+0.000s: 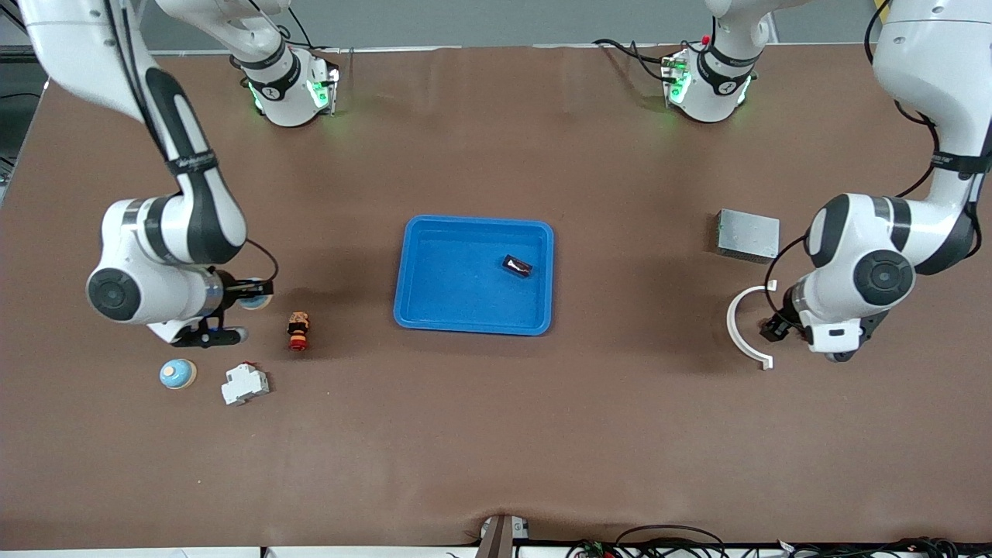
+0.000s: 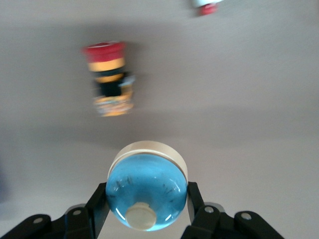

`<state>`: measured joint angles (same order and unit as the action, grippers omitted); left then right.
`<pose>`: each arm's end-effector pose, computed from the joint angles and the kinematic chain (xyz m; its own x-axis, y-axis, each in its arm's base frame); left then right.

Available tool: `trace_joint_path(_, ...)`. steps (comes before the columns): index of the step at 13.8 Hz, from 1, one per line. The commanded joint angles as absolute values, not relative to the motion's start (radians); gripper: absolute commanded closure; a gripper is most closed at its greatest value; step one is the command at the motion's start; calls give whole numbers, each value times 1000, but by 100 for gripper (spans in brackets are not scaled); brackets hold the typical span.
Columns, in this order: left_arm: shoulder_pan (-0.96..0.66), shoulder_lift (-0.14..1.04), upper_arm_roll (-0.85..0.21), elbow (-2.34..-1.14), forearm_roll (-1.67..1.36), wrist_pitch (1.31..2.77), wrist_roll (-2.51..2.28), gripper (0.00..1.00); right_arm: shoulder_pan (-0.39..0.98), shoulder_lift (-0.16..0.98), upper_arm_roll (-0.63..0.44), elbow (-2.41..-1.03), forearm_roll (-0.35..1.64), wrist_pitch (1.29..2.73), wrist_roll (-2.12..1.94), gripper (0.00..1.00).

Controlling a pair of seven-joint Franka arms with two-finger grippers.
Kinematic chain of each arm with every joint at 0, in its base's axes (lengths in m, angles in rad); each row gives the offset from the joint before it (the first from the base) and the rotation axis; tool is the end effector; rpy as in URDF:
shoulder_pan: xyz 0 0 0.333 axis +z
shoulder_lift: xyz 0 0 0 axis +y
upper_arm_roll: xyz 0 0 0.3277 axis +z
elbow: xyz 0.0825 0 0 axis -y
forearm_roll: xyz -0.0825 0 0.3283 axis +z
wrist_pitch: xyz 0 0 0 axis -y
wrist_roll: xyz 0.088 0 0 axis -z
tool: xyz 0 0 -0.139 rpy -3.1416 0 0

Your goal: Place electrolytic capacitor and blue bell in tray

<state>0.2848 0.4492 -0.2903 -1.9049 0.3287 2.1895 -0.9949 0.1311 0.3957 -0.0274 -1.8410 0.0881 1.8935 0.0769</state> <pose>0.5744 0.0259 0.2774 0.6992 0.7147 0.0156 0.7047 -0.6854 -0.1834 0.5439 0.0667 0.3054 0.9402 -0.0087 -0.3405 -0.0211 -0.9992 -0.0326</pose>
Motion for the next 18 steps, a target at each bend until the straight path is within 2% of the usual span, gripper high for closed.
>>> trace_joint_path(1,360,448,-307,-1974,354,2313,-908,18,210,377,-37,-1859,199,1887,199,90)
trace_joint_path(4,382,508,-307,-1974,354,2388,-907,20,352,387,-37,-1827,244,1896,459,90)
trace_joint_path(8,380,511,-307,-1976,350,2404,-922,23,510,408,-37,-1801,256,1986,687,90)
trace_joint_path(14,373,558,-307,-1970,344,2464,-930,31,620,474,-37,-1801,324,2092,752,90)
trace_joint_path(15,371,564,-307,-1968,344,2464,-934,38,624,483,-37,-1802,324,2106,752,90)
trace_joint_path(17,370,566,-307,-1970,344,2464,-936,91,653,494,-37,-1807,324,2121,752,90)
trace_joint_path(18,370,565,-307,-1968,344,2464,-937,100,661,494,-37,-1810,324,2121,752,90)
